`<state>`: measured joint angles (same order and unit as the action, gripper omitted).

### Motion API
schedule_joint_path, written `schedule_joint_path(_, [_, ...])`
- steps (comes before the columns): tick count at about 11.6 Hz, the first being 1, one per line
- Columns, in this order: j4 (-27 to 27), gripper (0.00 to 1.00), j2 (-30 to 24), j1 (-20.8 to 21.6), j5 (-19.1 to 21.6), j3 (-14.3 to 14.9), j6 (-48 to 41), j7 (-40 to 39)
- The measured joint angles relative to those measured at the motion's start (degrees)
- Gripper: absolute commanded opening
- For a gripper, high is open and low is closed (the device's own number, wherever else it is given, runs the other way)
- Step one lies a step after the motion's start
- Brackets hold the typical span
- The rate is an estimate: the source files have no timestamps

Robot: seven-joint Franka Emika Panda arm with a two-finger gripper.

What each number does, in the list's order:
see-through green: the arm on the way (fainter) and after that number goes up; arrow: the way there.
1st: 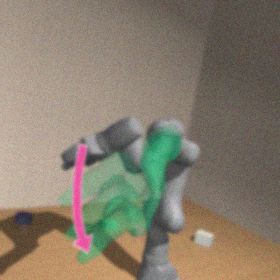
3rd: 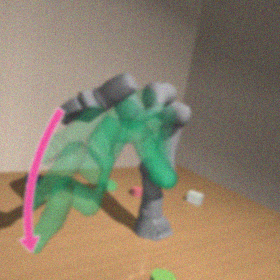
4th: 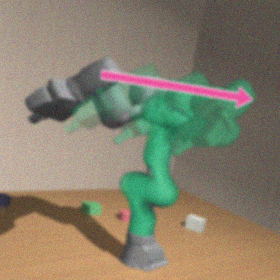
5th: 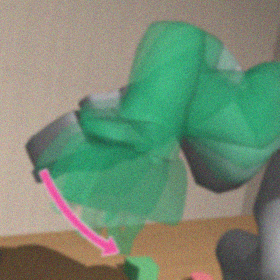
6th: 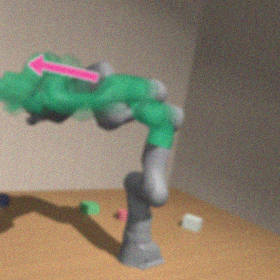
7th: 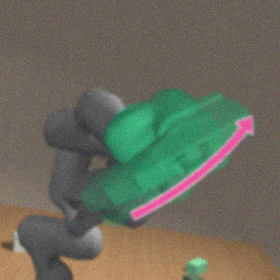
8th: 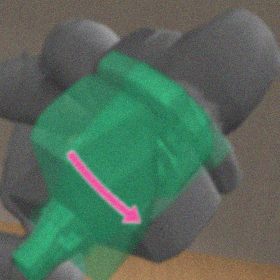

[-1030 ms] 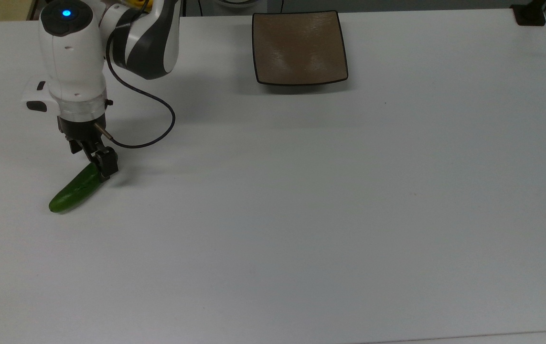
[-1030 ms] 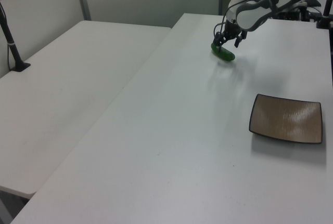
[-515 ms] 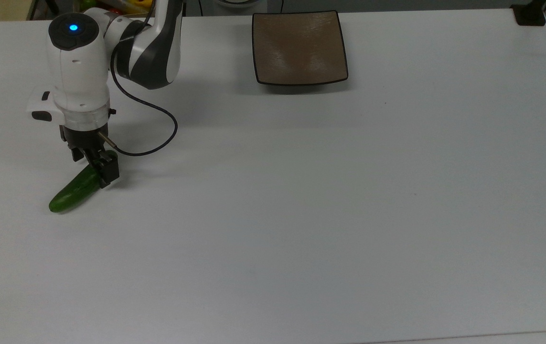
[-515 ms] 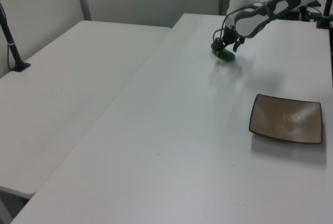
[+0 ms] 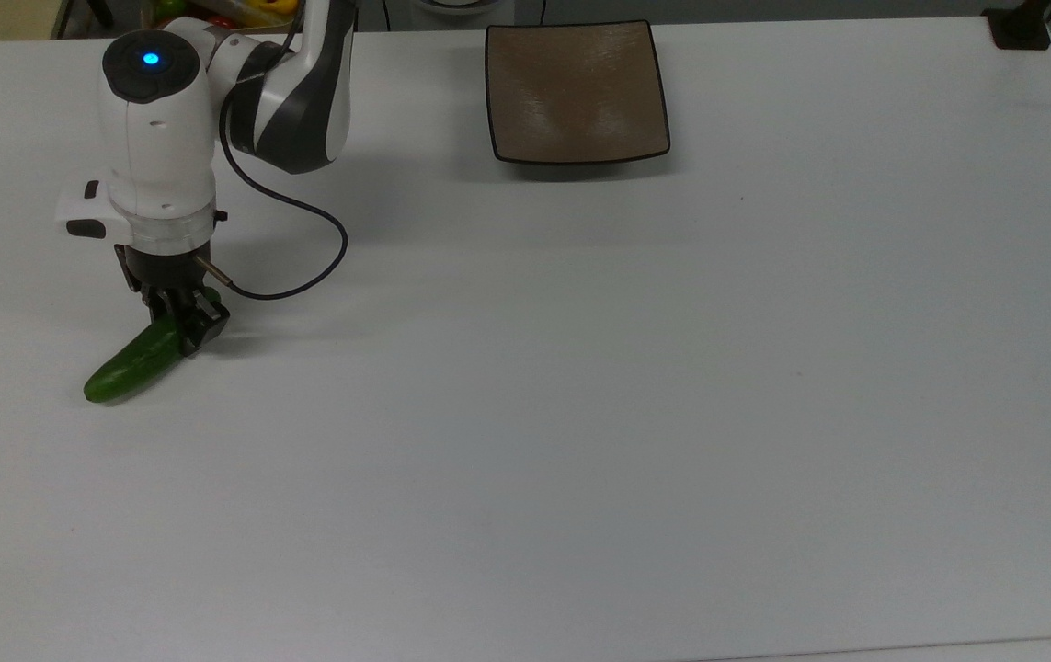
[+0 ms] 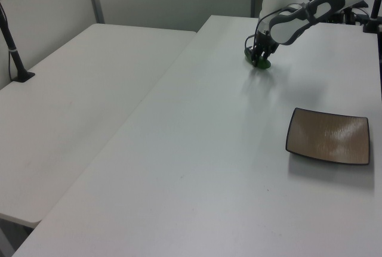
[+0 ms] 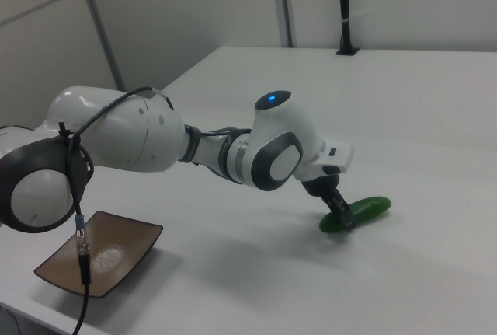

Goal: Cucumber placed on a ceramic plate
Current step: 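Lift the cucumber and carry it toward the brown plate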

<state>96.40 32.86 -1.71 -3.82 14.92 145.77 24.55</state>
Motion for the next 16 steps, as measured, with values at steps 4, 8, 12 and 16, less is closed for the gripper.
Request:
schedule_joint_path(4, [-0.7, 0.0, -0.3, 0.0, 0.0, -0.2, 0.0, -0.2])
schedule_joint_path(8, [-0.9, 0.0, -6.9, -0.6, 0.0, -3.3, -5.9, -1.7])
schedule_joint_path(12, [8.2, 0.0, -18.1, -0.2, 0.1, -9.0, -14.9, -9.4])
schedule_joint_path(16, [16.6, 0.0, -28.9, 6.9, 0.1, -11.3, -26.2, -14.4])
